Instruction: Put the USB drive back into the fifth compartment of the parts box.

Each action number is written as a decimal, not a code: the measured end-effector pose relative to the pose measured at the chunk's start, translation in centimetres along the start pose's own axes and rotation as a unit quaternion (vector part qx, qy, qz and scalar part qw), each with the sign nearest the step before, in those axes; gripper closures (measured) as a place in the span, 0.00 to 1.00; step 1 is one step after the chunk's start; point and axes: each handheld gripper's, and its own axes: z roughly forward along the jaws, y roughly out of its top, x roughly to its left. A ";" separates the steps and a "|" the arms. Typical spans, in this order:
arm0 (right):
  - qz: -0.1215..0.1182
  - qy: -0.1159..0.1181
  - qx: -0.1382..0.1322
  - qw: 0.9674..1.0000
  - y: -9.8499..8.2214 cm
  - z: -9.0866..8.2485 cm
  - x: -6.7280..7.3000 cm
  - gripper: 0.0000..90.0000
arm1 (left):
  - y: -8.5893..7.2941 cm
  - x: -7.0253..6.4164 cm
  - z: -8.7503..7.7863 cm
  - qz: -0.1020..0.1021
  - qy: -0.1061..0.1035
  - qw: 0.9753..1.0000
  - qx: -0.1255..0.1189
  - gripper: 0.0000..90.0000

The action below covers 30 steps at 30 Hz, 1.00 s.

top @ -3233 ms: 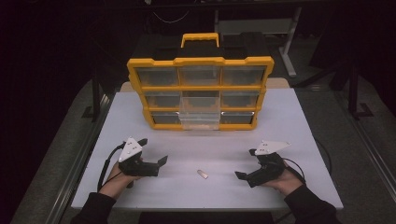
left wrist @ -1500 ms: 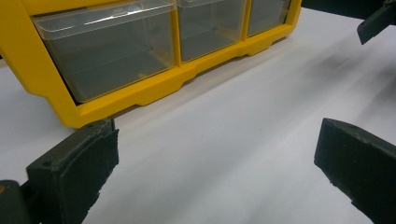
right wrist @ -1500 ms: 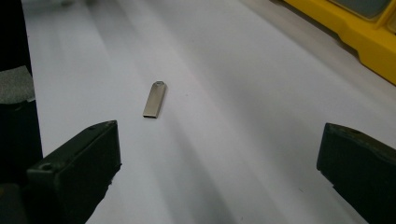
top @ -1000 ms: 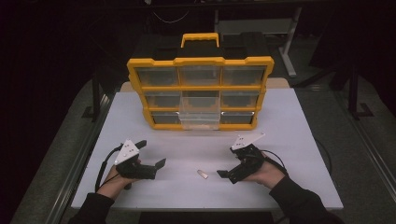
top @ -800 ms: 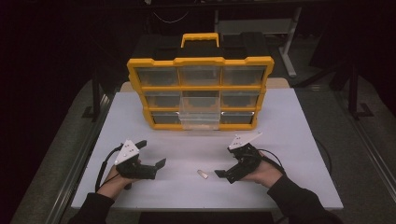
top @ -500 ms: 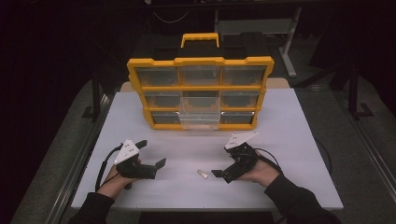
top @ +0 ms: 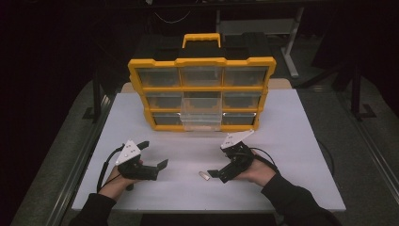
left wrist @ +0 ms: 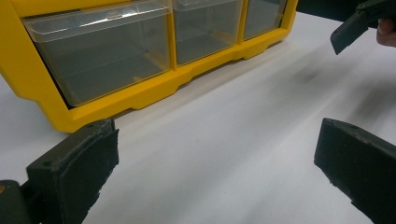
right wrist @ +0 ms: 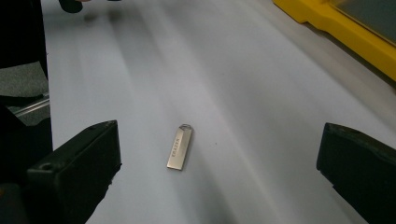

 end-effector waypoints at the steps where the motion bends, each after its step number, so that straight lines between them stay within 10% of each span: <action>1: -0.003 0.000 0.000 1.000 0.1 0.1 0.0 0.00 | 0.0 0.0 0.0 0.002 -0.001 1.000 0.001 0.00; 30: -0.014 0.014 0.024 0.999 1.5 2.1 0.5 0.15 | -0.1 0.0 0.1 0.002 -0.004 1.000 0.004 0.00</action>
